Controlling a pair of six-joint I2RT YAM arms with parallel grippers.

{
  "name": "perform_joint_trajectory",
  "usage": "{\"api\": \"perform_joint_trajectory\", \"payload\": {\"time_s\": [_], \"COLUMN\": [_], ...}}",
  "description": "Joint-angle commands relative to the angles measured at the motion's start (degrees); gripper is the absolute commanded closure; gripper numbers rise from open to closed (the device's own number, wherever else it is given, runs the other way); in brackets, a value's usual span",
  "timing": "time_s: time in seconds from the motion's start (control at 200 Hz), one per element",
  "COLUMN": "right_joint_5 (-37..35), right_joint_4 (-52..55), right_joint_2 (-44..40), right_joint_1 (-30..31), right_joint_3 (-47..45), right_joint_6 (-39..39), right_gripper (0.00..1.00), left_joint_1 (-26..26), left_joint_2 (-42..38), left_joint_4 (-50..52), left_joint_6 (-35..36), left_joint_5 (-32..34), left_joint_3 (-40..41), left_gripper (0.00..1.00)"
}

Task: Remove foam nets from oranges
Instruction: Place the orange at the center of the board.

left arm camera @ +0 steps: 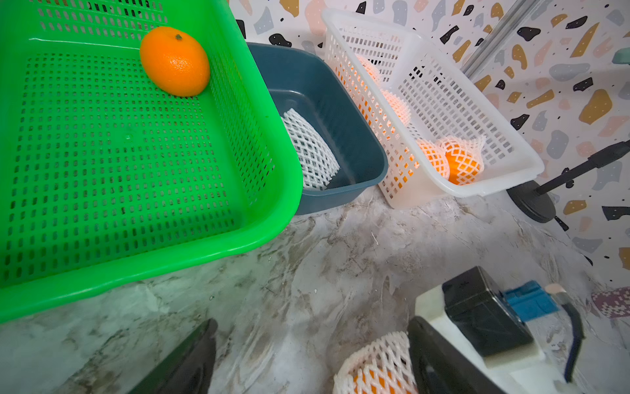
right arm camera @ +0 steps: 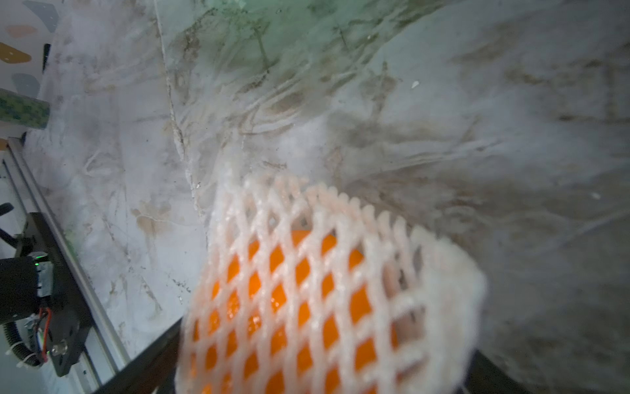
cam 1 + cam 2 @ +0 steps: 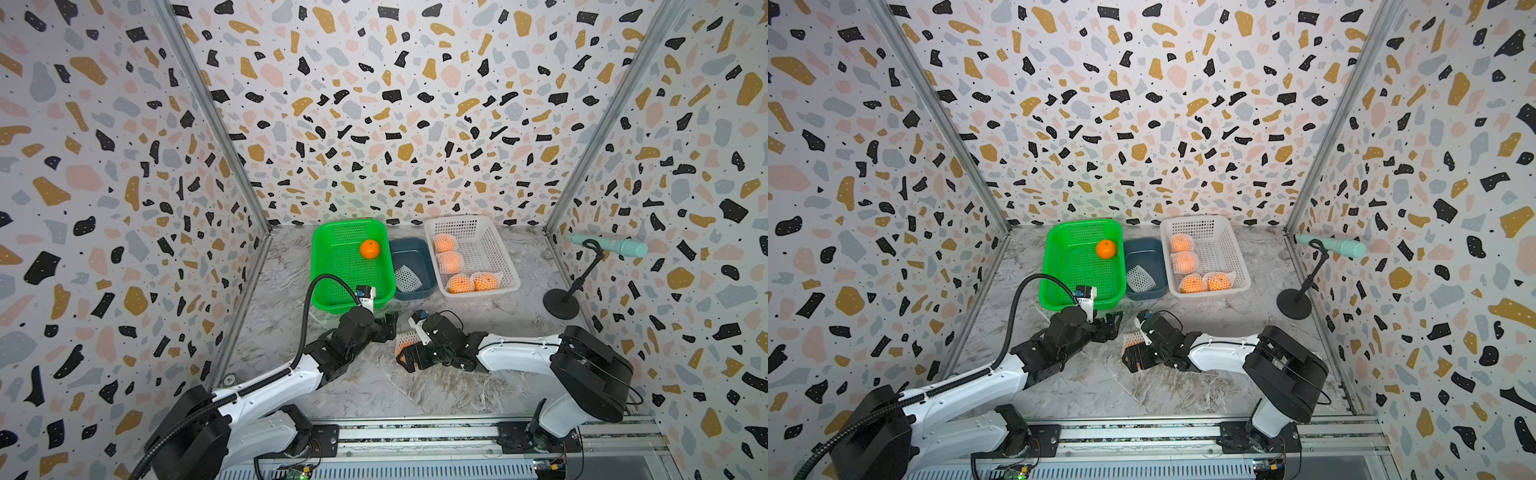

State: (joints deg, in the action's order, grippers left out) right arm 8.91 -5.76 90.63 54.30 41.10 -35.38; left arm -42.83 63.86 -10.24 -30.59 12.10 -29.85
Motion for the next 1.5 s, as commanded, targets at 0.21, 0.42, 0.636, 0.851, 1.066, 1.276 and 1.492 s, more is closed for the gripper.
{"api": "perform_joint_trajectory", "payload": {"time_s": [0.21,0.42,0.636,0.851,1.066,1.276,1.492], "right_joint_5": [-8.2,-12.6,-16.1,-17.0,-15.1,-8.1,-2.9], "right_joint_4": [10.1,14.2,16.3,16.2,13.1,10.2,9.4], "right_joint_2": [-1.3,-1.4,-2.0,-3.0,-7.1,-13.5,-20.3], "right_joint_1": [0.9,3.0,5.1,6.8,6.5,2.4,-2.7], "right_joint_3": [2.7,4.9,6.3,6.8,4.6,0.0,-4.8], "right_joint_6": [2.0,2.6,2.7,3.6,3.6,3.6,3.8], "right_gripper": [0.01,0.01,0.01,0.01,0.00,0.02,0.04], "left_joint_1": [-0.1,-0.1,-0.1,-0.1,-0.1,-0.1,-0.1], "left_joint_2": [-0.8,-0.6,-0.6,-0.7,0.9,2.7,5.0], "left_joint_4": [-0.6,-0.7,-1.1,-1.3,-1.7,-2.7,-3.5], "left_joint_6": [1.1,1.1,0.7,0.8,0.8,0.8,0.8], "left_joint_5": [0.2,0.0,-0.2,-0.3,-2.4,-7.2,-15.6], "left_joint_3": [-0.7,-0.7,-0.3,-0.3,-0.4,-0.6,-0.1], "left_gripper": [0.12,0.12,0.12,0.12,0.12,0.12,0.12]}}
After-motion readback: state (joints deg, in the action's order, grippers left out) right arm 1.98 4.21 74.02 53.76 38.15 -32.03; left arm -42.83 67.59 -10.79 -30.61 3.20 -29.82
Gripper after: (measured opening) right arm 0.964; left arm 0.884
